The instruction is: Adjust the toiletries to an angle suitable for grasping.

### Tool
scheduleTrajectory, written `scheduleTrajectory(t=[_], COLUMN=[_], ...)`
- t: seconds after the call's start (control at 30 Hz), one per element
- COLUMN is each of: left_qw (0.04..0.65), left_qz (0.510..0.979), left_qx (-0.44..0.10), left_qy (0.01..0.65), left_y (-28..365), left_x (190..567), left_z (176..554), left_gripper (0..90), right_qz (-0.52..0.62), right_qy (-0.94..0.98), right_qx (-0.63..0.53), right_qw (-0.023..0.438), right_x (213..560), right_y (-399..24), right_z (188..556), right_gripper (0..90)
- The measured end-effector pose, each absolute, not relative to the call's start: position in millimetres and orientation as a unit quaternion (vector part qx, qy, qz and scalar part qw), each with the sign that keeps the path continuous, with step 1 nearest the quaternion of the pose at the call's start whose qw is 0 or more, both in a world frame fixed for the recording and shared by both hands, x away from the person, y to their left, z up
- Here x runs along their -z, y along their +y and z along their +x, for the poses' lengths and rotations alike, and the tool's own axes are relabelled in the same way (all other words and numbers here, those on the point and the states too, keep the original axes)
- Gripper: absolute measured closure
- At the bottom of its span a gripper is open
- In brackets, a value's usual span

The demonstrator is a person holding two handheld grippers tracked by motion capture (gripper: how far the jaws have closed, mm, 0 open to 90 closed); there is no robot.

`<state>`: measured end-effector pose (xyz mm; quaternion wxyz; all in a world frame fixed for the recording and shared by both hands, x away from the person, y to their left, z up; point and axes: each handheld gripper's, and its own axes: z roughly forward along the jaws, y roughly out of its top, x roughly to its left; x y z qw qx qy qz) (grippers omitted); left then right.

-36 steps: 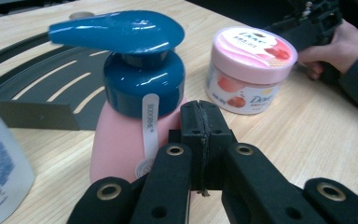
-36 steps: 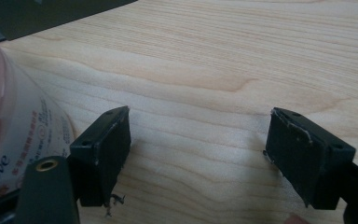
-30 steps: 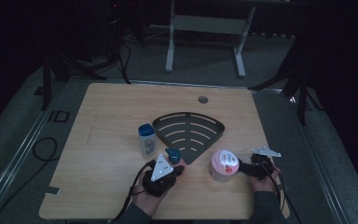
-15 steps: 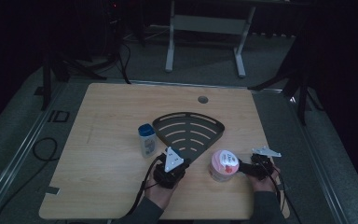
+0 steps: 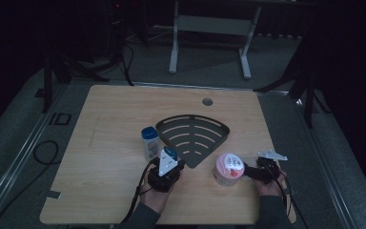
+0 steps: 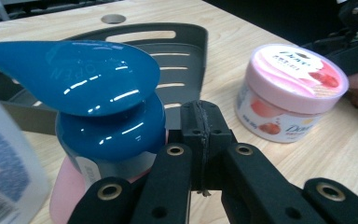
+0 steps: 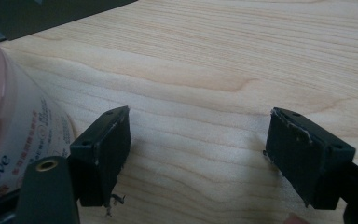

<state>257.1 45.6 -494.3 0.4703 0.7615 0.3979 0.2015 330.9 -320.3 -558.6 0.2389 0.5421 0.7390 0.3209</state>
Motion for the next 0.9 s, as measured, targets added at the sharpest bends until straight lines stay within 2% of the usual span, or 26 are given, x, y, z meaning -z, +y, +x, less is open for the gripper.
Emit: scheduleTrajectory(t=[0.53,0.87,0.9], left_qw=[0.470,0.484,0.491], left_qz=[0.760,0.761,0.766], left_qx=[-0.209,-0.186,-0.177], left_qy=[0.398,0.391,0.375], left_y=[77.0,79.2,75.3], left_x=[495.5,494.5,494.2], left_z=[271.5,270.3,264.4], left_gripper=[90.0,89.8,89.6], right_qz=[0.541,0.541,0.539], right_qy=[0.740,0.740,0.741], right_qx=[-0.321,-0.321,-0.322], right_qw=[0.238,0.238,0.239], right_x=[558.5,558.5,558.5], right_y=[-320.4,-320.4,-320.3], right_z=[331.1,331.0,330.7], right_gripper=[21.6,21.6,23.3])
